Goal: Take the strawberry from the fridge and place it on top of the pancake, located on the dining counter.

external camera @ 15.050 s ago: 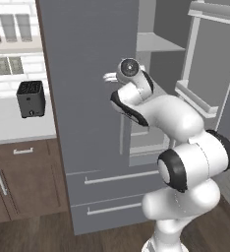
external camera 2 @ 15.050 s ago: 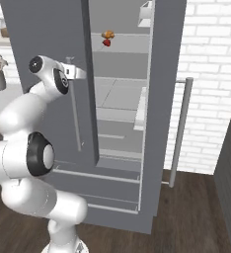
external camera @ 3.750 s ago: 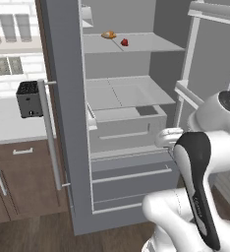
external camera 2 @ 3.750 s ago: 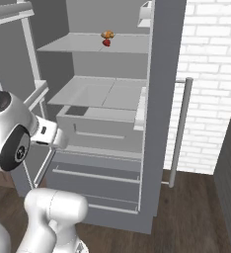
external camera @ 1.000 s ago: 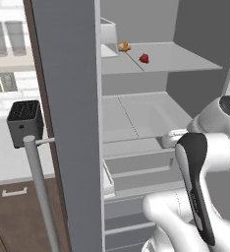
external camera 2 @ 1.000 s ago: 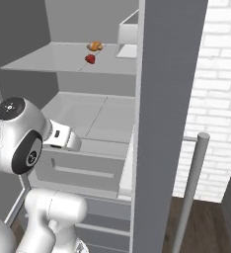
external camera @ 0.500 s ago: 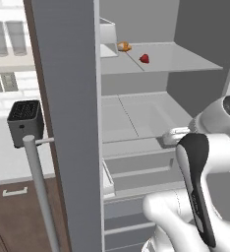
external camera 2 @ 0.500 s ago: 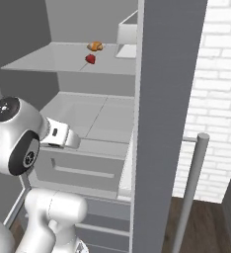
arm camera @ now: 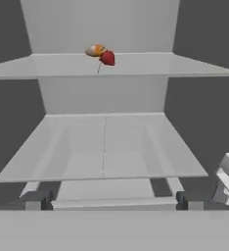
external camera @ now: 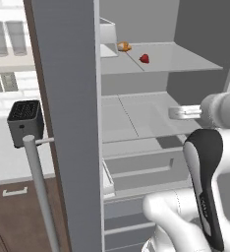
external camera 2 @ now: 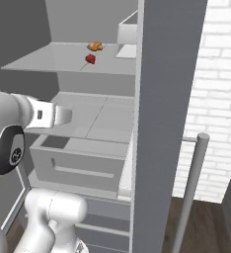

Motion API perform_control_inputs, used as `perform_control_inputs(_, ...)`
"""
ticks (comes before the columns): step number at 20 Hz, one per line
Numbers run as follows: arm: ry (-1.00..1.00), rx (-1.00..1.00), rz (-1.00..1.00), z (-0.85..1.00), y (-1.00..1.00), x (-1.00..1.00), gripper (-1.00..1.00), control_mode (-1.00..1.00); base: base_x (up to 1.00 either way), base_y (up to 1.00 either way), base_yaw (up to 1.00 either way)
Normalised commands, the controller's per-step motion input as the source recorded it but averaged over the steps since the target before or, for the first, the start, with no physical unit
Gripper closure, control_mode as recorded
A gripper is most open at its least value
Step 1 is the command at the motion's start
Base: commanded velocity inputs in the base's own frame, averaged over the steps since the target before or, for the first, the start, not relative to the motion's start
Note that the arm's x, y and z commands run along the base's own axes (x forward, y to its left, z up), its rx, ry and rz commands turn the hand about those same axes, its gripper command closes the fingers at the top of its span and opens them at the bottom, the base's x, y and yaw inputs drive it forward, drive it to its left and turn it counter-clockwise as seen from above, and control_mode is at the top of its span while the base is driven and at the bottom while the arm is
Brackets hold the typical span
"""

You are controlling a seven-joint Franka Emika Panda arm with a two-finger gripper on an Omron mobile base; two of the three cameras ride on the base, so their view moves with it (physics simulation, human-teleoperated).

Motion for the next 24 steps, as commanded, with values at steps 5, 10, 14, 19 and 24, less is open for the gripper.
perform_control_inputs(5,-0.16,-0.05,0.0,0.98,0.05,0.05,-1.0,-1.0,0.0,0.0,0.0)
perform_control_inputs(10,-0.05,-0.02,0.0,0.82,0.03,0.17,-1.0,-1.0,0.0,0.0,0.0)
perform_control_inputs(14,0.0,0.0,-0.02,0.23,0.01,0.51,-1.0,-1.0,0.0,0.0,0.0)
perform_control_inputs(19,-0.05,0.0,-0.01,-0.1,0.03,0.97,-1.0,-1.0,0.0,0.0,0.0)
perform_control_inputs(24,-0.01,-0.03,-0.01,-0.05,0.06,0.92,-1.0,-1.0,0.0,0.0,0.0)
